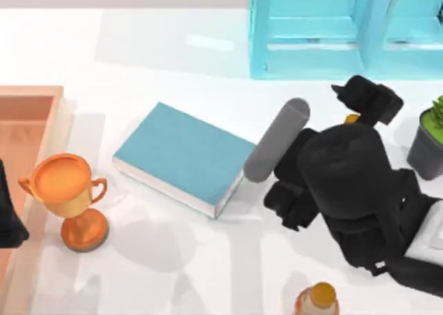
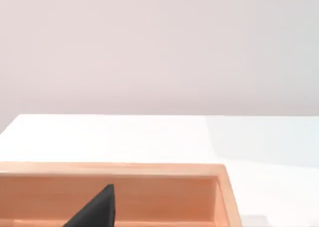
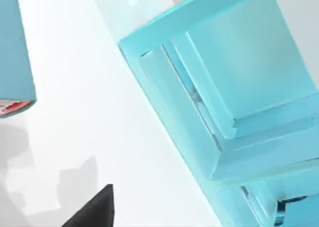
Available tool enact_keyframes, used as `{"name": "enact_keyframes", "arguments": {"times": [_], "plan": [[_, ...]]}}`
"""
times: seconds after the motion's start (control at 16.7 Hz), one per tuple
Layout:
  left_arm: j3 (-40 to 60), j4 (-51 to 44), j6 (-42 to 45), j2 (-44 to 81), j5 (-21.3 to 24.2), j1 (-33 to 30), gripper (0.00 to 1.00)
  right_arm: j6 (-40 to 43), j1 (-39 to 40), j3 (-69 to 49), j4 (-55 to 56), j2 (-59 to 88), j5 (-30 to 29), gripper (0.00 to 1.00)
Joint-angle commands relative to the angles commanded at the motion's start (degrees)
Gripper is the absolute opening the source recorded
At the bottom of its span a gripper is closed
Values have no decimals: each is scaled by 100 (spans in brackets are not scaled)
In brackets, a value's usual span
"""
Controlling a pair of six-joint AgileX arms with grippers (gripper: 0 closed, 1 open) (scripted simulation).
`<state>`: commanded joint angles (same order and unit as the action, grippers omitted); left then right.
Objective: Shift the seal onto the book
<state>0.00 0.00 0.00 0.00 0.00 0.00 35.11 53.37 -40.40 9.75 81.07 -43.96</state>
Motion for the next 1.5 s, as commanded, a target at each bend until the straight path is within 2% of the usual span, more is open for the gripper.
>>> {"name": "enact_keyframes", "arguments": {"times": [0.54,0.84,1.02,1.5], "plan": [[0,0,0,0,0,0,100,-2312,-3523,2543,-584,-5583,2734,100],[0,0,0,0,0,0,100,-3125,-4943,3601,-756,-7569,3999,100],[0,0,0,0,0,0,100,-3474,-5304,4002,-943,-8061,4362,100],[156,-133,27,175,7,29,100,-3511,-5338,4040,-975,-8107,4396,100]]}}
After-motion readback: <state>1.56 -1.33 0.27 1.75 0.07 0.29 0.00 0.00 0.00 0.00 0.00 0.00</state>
